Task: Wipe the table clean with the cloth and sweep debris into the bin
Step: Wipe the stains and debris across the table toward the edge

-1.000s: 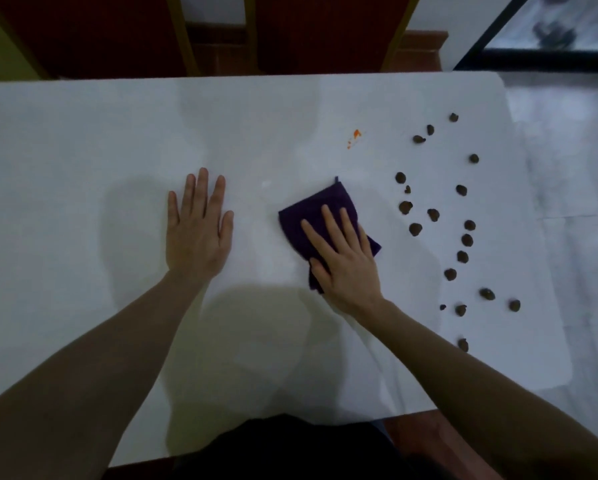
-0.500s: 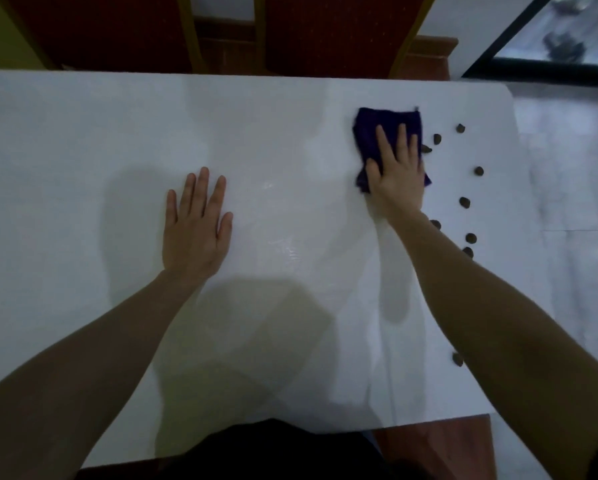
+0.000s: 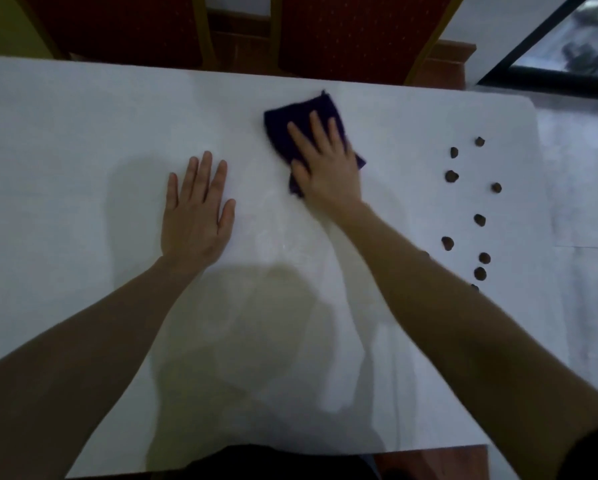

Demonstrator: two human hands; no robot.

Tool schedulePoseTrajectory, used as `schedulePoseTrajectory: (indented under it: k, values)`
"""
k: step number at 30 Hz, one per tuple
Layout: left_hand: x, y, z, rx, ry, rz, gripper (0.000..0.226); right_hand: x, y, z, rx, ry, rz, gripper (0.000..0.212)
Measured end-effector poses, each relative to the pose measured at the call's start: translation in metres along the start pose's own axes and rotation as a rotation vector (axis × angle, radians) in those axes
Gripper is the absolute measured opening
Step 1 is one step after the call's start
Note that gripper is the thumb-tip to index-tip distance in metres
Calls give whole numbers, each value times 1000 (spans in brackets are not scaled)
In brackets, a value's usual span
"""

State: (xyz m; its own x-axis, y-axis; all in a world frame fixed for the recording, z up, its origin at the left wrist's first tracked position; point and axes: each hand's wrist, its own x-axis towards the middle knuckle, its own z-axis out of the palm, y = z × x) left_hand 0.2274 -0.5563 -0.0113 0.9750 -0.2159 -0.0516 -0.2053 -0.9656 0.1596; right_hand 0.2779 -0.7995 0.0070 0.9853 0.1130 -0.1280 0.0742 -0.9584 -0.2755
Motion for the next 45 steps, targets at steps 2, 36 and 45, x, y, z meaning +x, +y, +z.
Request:
schedulePoseTrajectory:
  k: [2, 36, 45]
  values:
    - [1, 0, -1, -3, 4, 2, 63, 28, 34, -15, -15, 8, 72, 60]
    - [2, -2, 0, 15, -15, 13, 63, -76, 50, -7, 56, 143, 535, 60]
    - [1, -2, 0, 25, -27, 13, 62, -139, -72, 38, 26, 20, 134, 60]
